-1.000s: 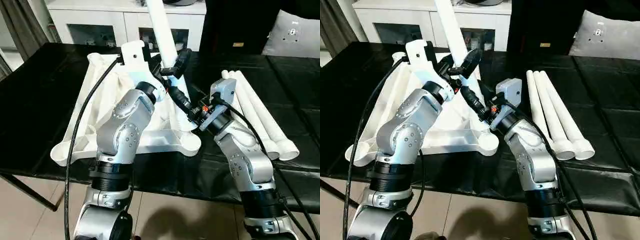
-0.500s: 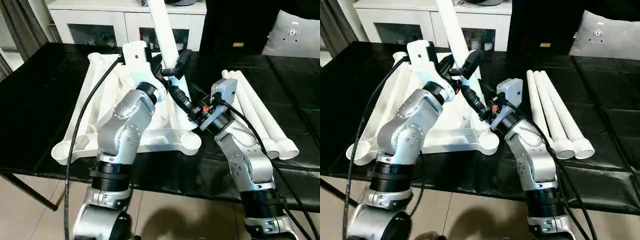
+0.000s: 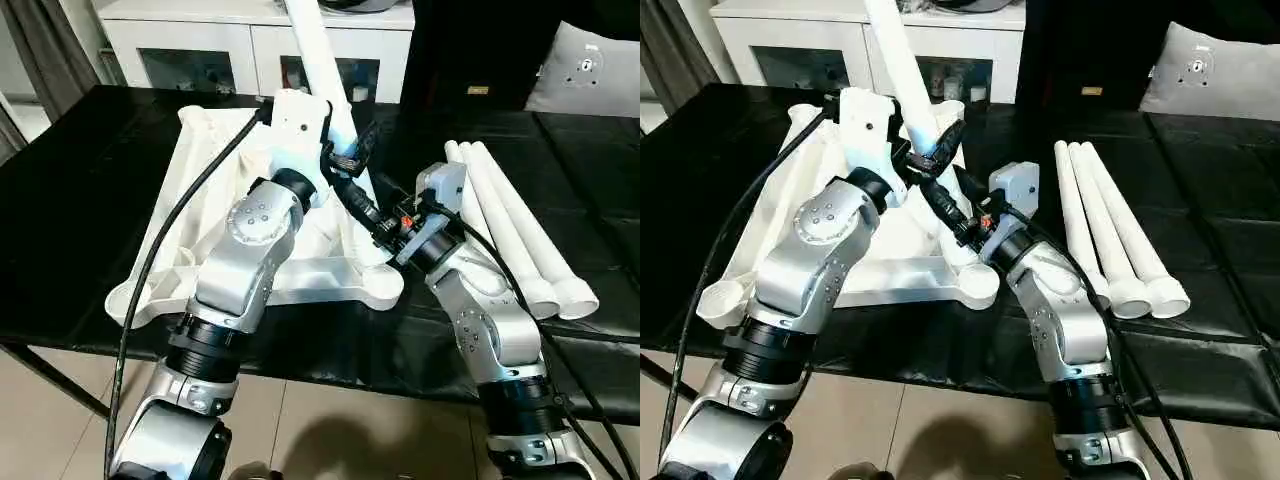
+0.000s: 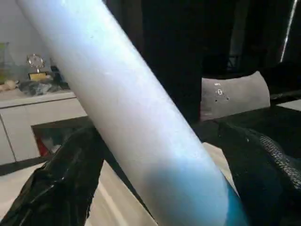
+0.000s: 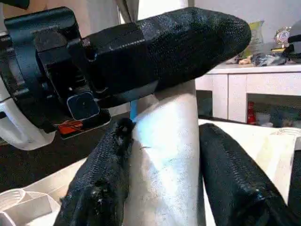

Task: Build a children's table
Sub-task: Pick table leg

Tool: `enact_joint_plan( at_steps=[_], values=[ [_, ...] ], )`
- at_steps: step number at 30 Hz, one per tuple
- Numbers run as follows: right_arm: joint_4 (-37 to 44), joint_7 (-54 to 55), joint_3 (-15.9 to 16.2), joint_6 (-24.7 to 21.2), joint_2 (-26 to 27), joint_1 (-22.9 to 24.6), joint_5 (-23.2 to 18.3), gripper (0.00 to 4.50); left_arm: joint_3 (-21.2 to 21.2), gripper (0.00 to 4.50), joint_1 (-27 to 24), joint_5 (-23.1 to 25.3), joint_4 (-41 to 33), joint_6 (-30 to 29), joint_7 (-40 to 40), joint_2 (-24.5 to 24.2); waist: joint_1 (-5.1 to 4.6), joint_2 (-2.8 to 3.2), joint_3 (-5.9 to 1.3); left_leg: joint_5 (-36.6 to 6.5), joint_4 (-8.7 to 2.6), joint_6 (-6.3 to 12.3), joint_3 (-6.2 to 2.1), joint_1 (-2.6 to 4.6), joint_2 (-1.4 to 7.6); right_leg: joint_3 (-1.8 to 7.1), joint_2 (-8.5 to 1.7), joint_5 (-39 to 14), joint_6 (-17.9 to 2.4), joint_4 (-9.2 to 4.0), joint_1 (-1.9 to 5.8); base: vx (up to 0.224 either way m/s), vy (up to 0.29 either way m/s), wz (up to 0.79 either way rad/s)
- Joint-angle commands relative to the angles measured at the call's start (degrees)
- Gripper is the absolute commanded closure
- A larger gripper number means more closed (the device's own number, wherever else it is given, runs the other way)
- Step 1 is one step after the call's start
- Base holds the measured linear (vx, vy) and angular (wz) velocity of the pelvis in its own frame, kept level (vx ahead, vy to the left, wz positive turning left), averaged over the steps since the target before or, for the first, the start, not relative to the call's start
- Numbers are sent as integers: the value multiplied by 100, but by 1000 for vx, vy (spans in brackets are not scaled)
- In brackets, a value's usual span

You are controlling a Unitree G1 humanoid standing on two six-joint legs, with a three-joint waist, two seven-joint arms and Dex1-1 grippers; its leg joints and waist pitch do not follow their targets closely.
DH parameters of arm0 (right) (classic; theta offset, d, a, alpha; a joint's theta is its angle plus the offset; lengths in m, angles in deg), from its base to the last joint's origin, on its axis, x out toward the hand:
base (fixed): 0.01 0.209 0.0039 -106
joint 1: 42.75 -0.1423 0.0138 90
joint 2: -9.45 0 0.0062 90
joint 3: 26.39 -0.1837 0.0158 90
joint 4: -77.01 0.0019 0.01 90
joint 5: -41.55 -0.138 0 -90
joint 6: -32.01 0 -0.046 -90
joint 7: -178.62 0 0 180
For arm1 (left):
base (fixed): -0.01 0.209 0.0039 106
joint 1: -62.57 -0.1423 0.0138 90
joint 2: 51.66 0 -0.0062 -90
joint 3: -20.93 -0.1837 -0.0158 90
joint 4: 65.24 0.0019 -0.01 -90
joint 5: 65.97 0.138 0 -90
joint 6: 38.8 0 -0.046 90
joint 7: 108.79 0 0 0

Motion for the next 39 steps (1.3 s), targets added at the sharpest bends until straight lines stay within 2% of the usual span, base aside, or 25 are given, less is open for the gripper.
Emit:
enact_joint_plan(
  at_steps=[1, 4, 6, 10, 12, 16, 17, 20, 23, 27, 32, 39],
  values=[
    [91, -27, -85, 196, -45, -116, -28, 268, 164, 82, -34, 6, 155, -37, -2, -75, -12, 6, -443, -181, -343, 269, -80, 59, 279, 250, -445, 786, -1378, -313, 356, 0, 0, 0],
    [83, 2, -101, 209, -61, -111, -30, 268, 357, 83, -78, -512, 26, -137, -231, 160, -8, 1, -442, -151, -338, 257, -73, 56, 276, 253, -447, 860, -1436, -307, 358, 0, 0, 0],
    [83, 5, -104, 212, -64, -108, -30, 268, 361, 120, -93, -584, -28, -165, -300, 197, -7, 4, -443, -157, -340, 285, -78, 57, 278, 249, -441, 877, -1442, -303, 357, 0, 0, 0],
    [37, 26, -110, 248, -78, -119, -23, 268, 392, 125, -124, -961, -190, -216, -590, 405, -3, -3, -438, -185, -338, 334, -69, 53, 286, 252, -454, 796, -1454, -312, 357, 0, 0, 0],
    [16, 21, -108, 258, -82, -126, -21, 268, 420, 169, -125, -1063, -213, -258, -630, 444, -9, -10, -432, -221, -344, 341, -67, 51, 282, 251, -447, 716, -1448, -323, 358, 0, 0, 0],
    [-21, -13, -76, 274, -106, -135, -18, 268, 542, 172, -148, -1401, -304, -483, -754, 551, -9, -19, -432, -180, -339, 357, -65, 50, 279, 252, -446, 696, -1456, -318, 360, 0, 0, 0],
    [-22, -15, -75, 274, -107, -135, -18, 268, 546, 191, -149, -1415, -305, -497, -761, 554, -9, -19, -432, -180, -339, 357, -65, 50, 279, 252, -446, 696, -1456, -318, 360, 0, 0, 0],
    [-19, -57, -42, 278, -110, -128, -8, 268, 604, 203, -169, -1633, -332, -725, -875, 602, -7, -15, -434, -141, -335, 394, -64, 49, 275, 249, -438, 722, -1462, -319, 354, 0, 0, 0],
    [-26, -86, -3, 303, -115, -125, -6, 268, 695, 242, -206, -1915, -389, -1015, -914, 690, -10, -23, -429, -167, -338, 405, -59, 51, 278, 250, -439, 655, -1459, -325, 351, 0, 0, 0],
    [-34, -92, 26, 325, -123, -124, 11, 268, 926, 262, -217, -2286, -413, -1329, -799, 856, -12, -30, -423, -209, -334, 423, -52, 53, 274, 251, -435, 573, -1474, -340, 351, 0, 0, 0],
    [-43, -109, 58, 347, -146, -124, 32, 268, 969, 264, -237, -2380, -406, -1541, -788, 858, -15, -41, -423, -158, -336, 460, -56, 51, 277, 248, -430, 547, -1438, -342, 349, 0, 0, 0],
    [-70, -24, 68, 312, -155, -138, 119, 268, 1040, 265, -140, -2034, -329, -1269, -607, 814, -15, -49, -423, -119, -335, 485, -56, 47, 278, 250, -438, 528, -1400, -347, 353, 0, 0, 0]
  ],
)
